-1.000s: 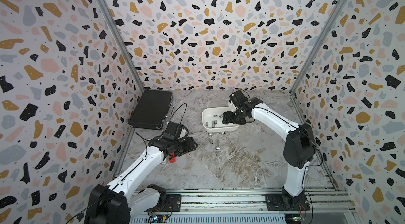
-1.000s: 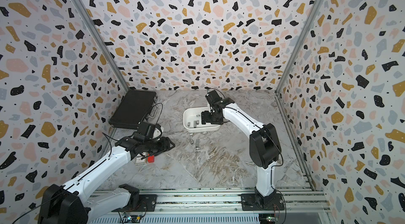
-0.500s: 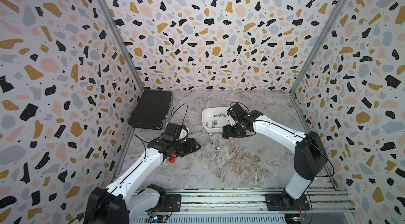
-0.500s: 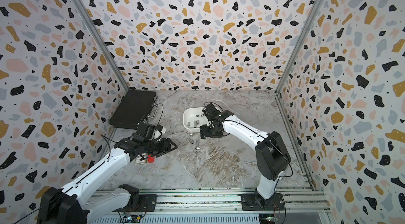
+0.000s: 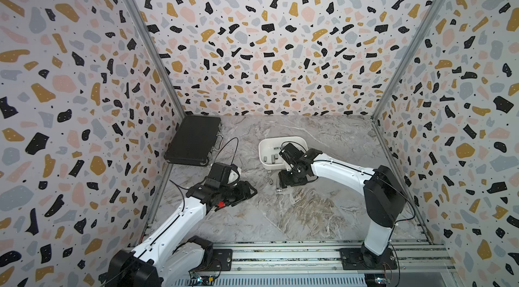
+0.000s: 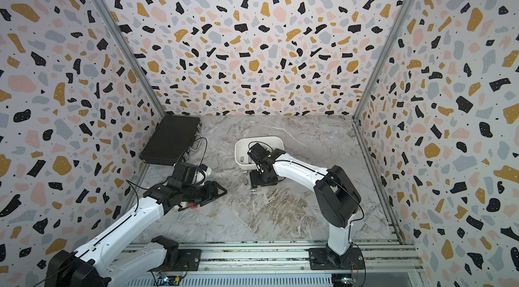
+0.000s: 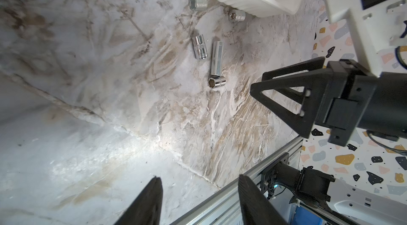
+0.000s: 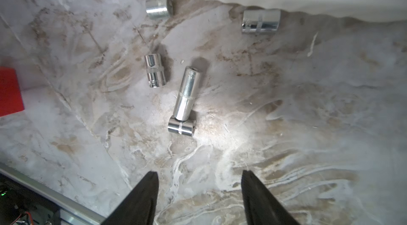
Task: Put the socket on the desktop into the storage box
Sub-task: Pick up the socket head at the center of the board.
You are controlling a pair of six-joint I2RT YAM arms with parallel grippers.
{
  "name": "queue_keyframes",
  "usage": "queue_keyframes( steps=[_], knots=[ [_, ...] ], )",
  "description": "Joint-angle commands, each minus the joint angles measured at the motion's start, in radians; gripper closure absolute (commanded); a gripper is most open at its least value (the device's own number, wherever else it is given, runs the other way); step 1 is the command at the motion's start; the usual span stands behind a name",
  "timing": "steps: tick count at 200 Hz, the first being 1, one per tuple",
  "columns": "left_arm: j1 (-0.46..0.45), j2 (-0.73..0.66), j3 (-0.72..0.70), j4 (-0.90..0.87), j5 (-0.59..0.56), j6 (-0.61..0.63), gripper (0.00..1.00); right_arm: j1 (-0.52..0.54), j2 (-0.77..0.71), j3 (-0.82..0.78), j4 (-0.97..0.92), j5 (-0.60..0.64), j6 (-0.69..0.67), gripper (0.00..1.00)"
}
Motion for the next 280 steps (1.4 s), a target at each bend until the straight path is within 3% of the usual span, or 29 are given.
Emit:
queue_keyframes(
  steps=[1, 113, 280],
  knots=[
    [-0.001, -0.02, -0.01, 0.026, 0.013, -0.005, 0.41, 0.02, 0.021, 0.065, -0.046, 0.035, 0.022, 0.36],
    [0.007, -0.032, -0.019, 0.025, 0.014, -0.01, 0.41, 0.06, 0.189, 0.22, -0.128, 0.06, 0.028, 0.41],
    [0.014, -0.025, -0.024, 0.028, 0.011, -0.009, 0.41, 0.08, 0.281, 0.266, -0.157, 0.072, 0.031, 0.52]
  ],
)
